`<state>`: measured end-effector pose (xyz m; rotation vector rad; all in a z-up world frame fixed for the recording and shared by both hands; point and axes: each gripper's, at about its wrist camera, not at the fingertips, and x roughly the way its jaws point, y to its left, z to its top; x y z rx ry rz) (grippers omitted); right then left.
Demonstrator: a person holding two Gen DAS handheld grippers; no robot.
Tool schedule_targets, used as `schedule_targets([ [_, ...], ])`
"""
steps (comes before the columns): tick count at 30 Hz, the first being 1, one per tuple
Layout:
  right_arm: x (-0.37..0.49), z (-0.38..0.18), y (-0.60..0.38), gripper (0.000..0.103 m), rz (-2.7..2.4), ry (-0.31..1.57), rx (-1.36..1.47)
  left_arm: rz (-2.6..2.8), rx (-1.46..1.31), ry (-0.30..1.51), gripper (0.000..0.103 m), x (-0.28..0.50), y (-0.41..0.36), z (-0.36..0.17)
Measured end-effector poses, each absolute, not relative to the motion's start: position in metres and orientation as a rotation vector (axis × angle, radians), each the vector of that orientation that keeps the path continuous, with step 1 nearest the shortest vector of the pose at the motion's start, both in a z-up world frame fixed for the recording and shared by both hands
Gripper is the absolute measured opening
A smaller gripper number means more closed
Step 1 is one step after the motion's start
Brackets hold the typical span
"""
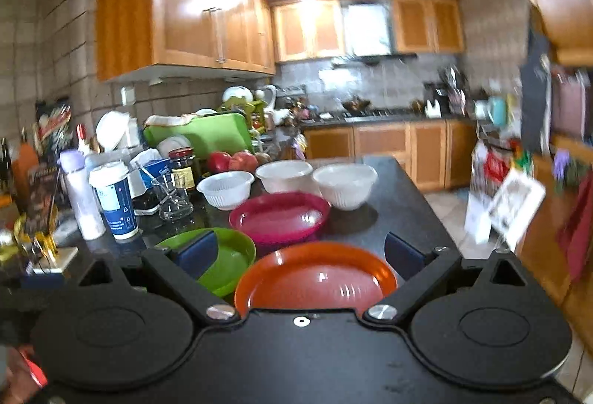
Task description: Organize plates and bowls
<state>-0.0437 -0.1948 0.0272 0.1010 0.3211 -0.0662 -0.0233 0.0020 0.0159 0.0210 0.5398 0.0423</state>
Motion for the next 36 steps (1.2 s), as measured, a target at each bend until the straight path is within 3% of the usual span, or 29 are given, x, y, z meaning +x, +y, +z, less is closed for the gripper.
schedule_targets([
  [7, 0.008, 0.034, -0.177, 0.098, 0.008, 0.358, 0.061, -0.036, -0.033, 0.552, 0.066, 0.021, 0.037, 0.021],
  [14, 0.030, 0.050, -0.150, 0.098, 0.021, 0.138, 0.032, -0.106, -0.054, 0.530, 0.066, 0.063, 0.064, 0.024],
  [19, 0.047, 0.067, -0.133, 0.098, -0.010, 0.085, -0.022, -0.158, 0.024, 0.459, 0.066, 0.080, 0.071, 0.030],
  [20, 0.054, 0.068, -0.131, 0.096, -0.005, 0.112, -0.035, -0.182, 0.031, 0.459, 0.066, 0.085, 0.074, 0.029],
  [22, 0.072, 0.069, -0.128, 0.071, 0.045, 0.202, -0.051, -0.225, 0.035, 0.476, 0.065, 0.096, 0.079, 0.027],
  [25, 0.099, 0.063, -0.131, 0.047, 0.090, 0.372, 0.016, -0.277, 0.027, 0.513, 0.062, 0.112, 0.085, 0.022],
  [30, 0.138, 0.037, -0.143, 0.033, 0.155, 0.635, 0.141, -0.286, 0.045, 0.595, 0.054, 0.133, 0.086, 0.008],
  [36, 0.155, 0.014, -0.141, 0.037, 0.161, 0.679, 0.082, -0.262, 0.027, 0.714, 0.051, 0.150, 0.085, -0.007],
])
